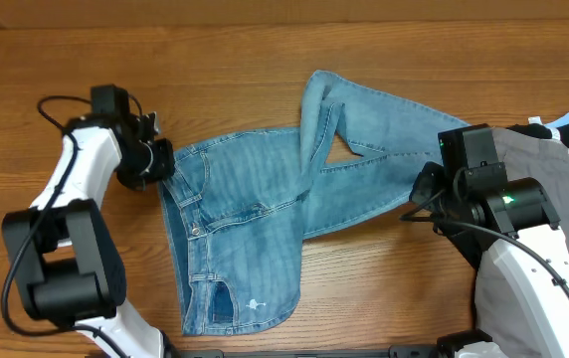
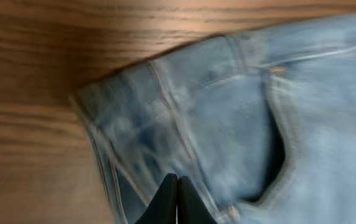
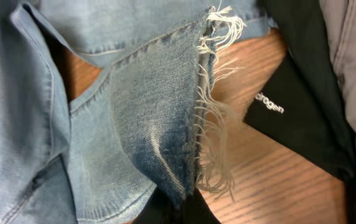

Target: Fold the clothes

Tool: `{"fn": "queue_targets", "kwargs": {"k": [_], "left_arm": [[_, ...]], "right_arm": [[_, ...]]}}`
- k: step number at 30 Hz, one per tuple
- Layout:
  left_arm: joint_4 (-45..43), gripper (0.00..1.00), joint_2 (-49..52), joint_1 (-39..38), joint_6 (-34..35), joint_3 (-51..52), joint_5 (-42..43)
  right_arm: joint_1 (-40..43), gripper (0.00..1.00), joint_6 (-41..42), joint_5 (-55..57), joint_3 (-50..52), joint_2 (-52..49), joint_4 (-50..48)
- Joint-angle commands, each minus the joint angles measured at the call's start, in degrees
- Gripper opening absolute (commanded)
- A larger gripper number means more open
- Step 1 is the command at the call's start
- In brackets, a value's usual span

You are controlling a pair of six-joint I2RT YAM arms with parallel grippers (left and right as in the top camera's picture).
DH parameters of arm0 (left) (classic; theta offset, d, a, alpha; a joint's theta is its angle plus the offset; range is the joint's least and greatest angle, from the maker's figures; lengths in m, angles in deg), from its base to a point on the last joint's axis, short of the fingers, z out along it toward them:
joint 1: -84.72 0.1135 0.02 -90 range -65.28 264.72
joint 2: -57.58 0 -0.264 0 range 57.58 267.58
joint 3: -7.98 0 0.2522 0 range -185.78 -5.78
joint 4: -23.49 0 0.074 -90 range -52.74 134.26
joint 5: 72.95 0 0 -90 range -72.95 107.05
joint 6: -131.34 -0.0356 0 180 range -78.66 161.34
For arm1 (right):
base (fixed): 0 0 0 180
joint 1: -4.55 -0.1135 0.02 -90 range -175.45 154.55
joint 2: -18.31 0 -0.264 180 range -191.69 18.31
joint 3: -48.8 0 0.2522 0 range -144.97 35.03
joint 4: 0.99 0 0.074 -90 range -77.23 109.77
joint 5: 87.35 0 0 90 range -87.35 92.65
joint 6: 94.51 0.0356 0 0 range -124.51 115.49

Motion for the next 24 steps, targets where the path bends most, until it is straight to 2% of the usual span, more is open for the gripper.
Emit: {"fn": "queue_targets", "kwargs": {"k": [1,4,8,10,18,24], "left_arm": [[-4.1,0.04,3.6,0.0,3.8,2.9,-3.6],[-7.1,0.04,6.5,0.0,4.5,3.0,-6.8],[-10.9,0.04,10.3,1.7,8.4,2.6,-19.1],[-11.9,0.04,11.1,4.2,8.6,1.3,-22.0],[-11.3,0.04,11.3,17.7,7.3,-12.5,-19.9],[-5.2,0.04,11.3,21.6,4.8,-27.5,-18.7]], "right_arm": [[0.4,0.04,-0.2,1.5,-1.0,1.0,-1.4],[0.4,0.04,-0.2,1.5,-1.0,1.0,-1.9],[0.4,0.04,-0.2,1.5,-1.0,1.0,-0.9],[0.4,0.04,-0.2,1.2,-1.0,1.0,0.4],[0.5,0.04,0.0,3.3,-1.0,0.9,8.3],[0.4,0.08,0.0,2.7,-1.0,0.5,10.4]]}}
